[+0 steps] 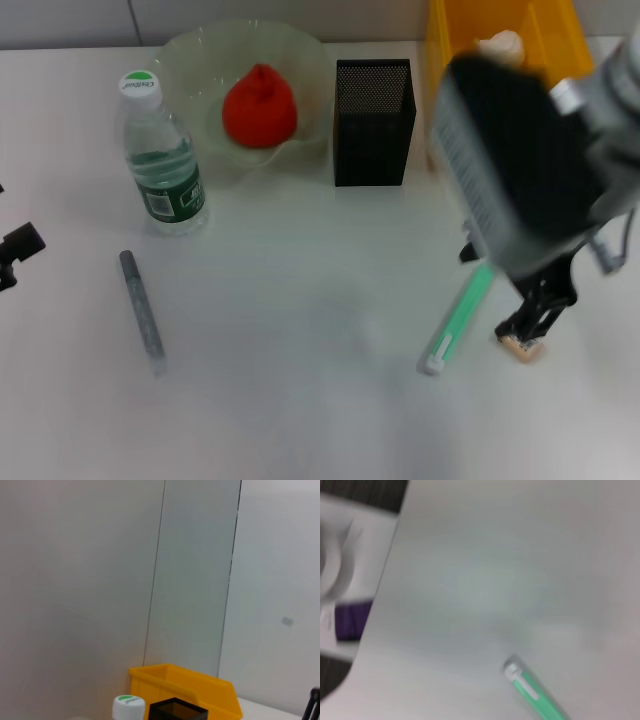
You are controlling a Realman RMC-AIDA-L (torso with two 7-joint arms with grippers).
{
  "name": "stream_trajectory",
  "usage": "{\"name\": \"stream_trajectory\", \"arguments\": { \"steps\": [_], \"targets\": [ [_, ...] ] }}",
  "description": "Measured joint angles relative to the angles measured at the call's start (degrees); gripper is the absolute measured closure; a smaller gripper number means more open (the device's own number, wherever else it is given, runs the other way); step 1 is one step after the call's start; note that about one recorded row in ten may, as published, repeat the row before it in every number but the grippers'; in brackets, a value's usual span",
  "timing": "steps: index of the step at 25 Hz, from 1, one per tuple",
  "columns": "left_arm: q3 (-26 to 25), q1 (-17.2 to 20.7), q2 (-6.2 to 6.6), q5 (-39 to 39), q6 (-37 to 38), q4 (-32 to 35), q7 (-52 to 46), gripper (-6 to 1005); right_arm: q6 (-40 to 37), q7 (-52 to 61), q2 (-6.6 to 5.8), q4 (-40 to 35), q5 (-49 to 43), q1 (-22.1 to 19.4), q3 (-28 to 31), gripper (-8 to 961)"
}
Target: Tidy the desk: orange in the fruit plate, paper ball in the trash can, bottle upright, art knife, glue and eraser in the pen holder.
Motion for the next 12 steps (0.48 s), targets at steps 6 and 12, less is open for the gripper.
{"name": "stream_trajectory", "arguments": {
  "steps": [6,12],
  "targets": [
    [0.0,0.4,-0.61,0.0,0.4,-0.3,-0.5,184,8.9,-4.3,0.18,6.2,-3.7,0.3,-11.8,222],
    [0.0,0.5,-1.49,-0.1,0.1,-0.4,-0.6,184,14.9,-6.3,0.25,13.7,-0.4,0.8,-14.7,224]
  ]
}}
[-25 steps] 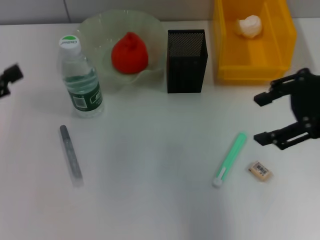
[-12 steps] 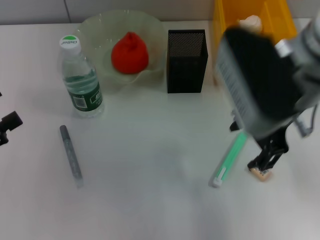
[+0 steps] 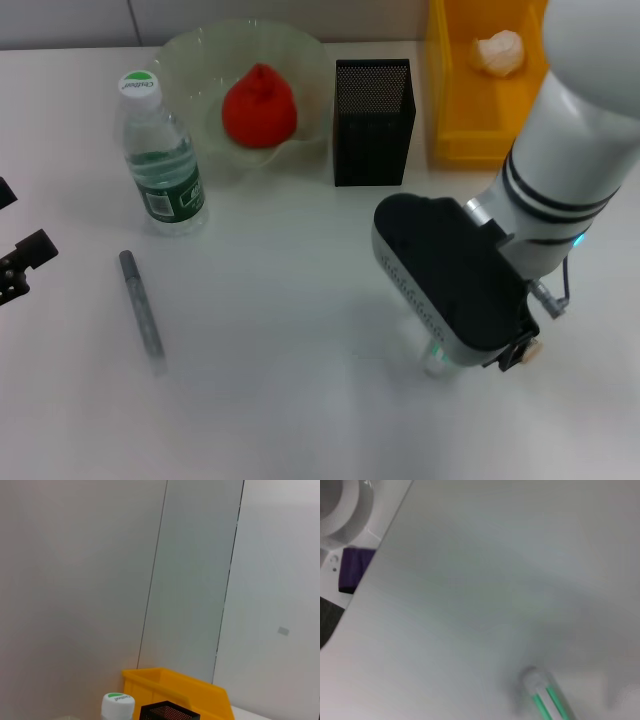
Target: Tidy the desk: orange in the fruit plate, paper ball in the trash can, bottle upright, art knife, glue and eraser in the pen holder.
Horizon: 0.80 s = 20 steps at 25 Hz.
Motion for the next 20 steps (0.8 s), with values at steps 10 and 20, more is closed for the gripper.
{"name": "stream_trajectory", "arguments": {
  "steps": [10,20],
  "targets": [
    [-0.2,0.1,0.0,0.0,-0.2,-0.2,0.1,185,3.7,0.0,0.17,2.0,0.7,-0.9,-1.3,226],
    [-0.5,0.1,0.12,0.0,-0.4,-1.2,0.5,185,4.7,0.2,0.28,5.1,2.1,0.3,-1.4,229]
  ]
}}
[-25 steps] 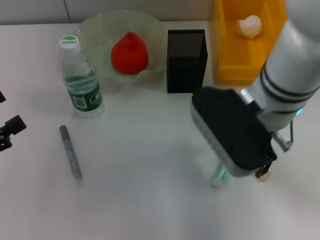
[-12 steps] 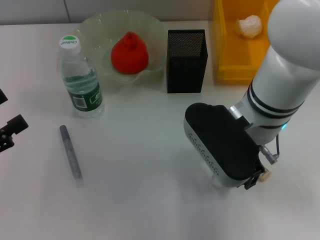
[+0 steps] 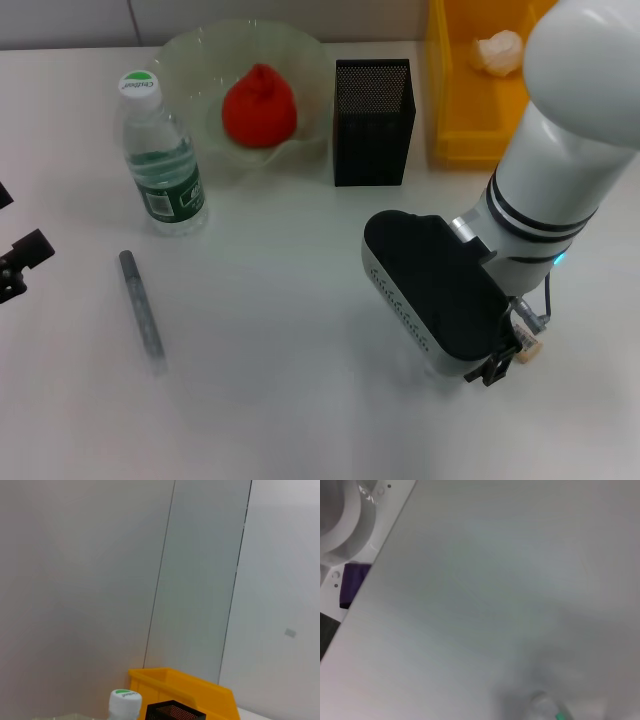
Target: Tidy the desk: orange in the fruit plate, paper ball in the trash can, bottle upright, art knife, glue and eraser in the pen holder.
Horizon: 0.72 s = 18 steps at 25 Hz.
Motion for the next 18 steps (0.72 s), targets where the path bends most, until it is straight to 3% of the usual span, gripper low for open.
{"name": "stream_trajectory", "arguments": {
  "steps": [12,18],
  "targets": [
    [-0.7,0.0,0.05,0.0,0.0,-0.2,0.1,185,1.4,0.1,0.0,5.9,0.6,3.0,0.4,232],
    [-0.9,0.0,-0.05,0.0,0.1,-0.2,0.1,185,2.4,0.4,0.0,6.3,0.6,3.2,0.4,484]
  ]
}}
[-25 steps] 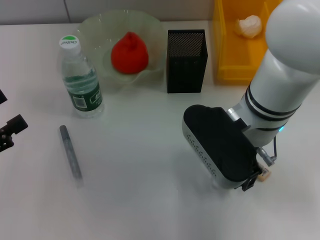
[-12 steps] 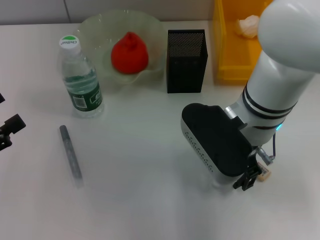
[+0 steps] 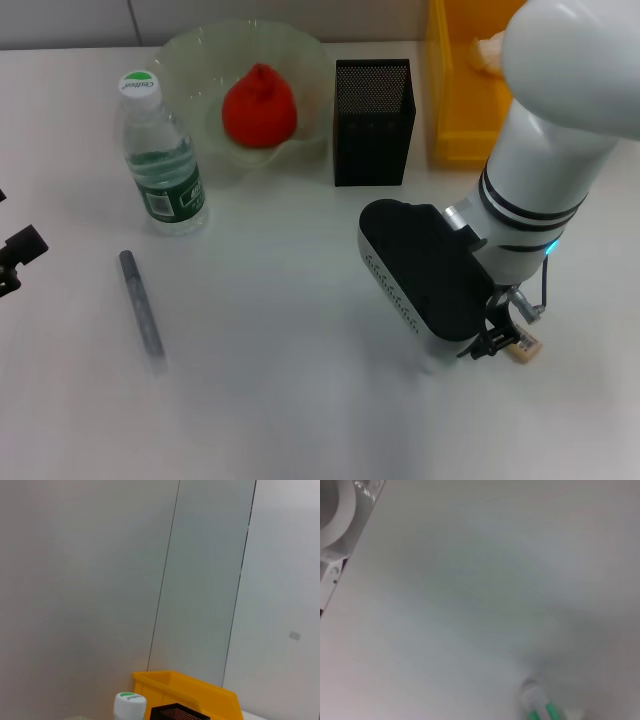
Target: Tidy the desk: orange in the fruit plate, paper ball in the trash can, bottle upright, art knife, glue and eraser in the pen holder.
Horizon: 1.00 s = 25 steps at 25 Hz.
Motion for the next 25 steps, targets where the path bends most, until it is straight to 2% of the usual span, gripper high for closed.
{"name": "stream_trajectory", "arguments": {
  "steps": [5,10,11,12,13,16,17,18,21,22,23,25],
  "targets": [
    [0.0,0.1,0.09,0.0,-0.1,0.0,0.0,185,0.0,0.1,-0.01,-0.2,0.0,-0.3,0.1,663],
    [0.0,0.2,0.15,0.0,-0.1,-0.1,0.0,185,-0.5,0.5,0.0,-1.4,0.0,-0.7,1.8,797],
    [0.0,0.2,0.15,0.0,-0.1,-0.1,0.0,185,-0.9,0.5,-0.04,-2.3,0.0,-0.9,3.0,797],
    [0.0,0.2,0.13,0.0,-0.1,-0.2,0.0,185,-2.2,0.5,-0.19,-4.3,0.0,-1.3,6.2,797],
    [0.0,0.2,0.12,0.0,-0.1,-0.2,0.0,185,-2.2,0.5,-0.19,-4.3,0.0,-1.3,6.2,797],
    [0.0,0.2,0.11,0.0,-0.1,-0.2,0.0,185,-4.8,0.2,-0.38,-8.5,-0.1,-2.1,12.4,798],
    [0.0,0.3,0.11,0.0,-0.1,-0.2,0.0,185,-5.9,0.1,-0.45,-11.2,-0.3,-2.5,16.4,798],
    [0.0,0.3,0.13,0.0,-0.1,-0.2,0.0,185,-5.9,0.1,-0.45,-11.2,-0.3,-2.5,16.4,798],
    [0.0,0.3,0.17,0.0,-0.1,-0.2,0.3,185,-6.4,0.0,-0.52,-15.3,0.1,-3.3,23.6,798],
    [0.0,0.2,0.18,0.0,-0.1,-0.3,0.6,185,-6.1,0.0,-0.52,-16.7,2.0,-3.5,28.2,798],
    [0.0,0.2,0.16,0.0,-0.1,-0.3,0.8,185,-6.1,0.0,-0.52,-16.7,2.0,-3.5,28.2,798],
    [-0.1,0.1,0.13,0.0,-0.1,-0.5,1.1,185,-3.0,1.7,-0.52,-16.9,7.5,-3.6,35.2,798]
  ]
}}
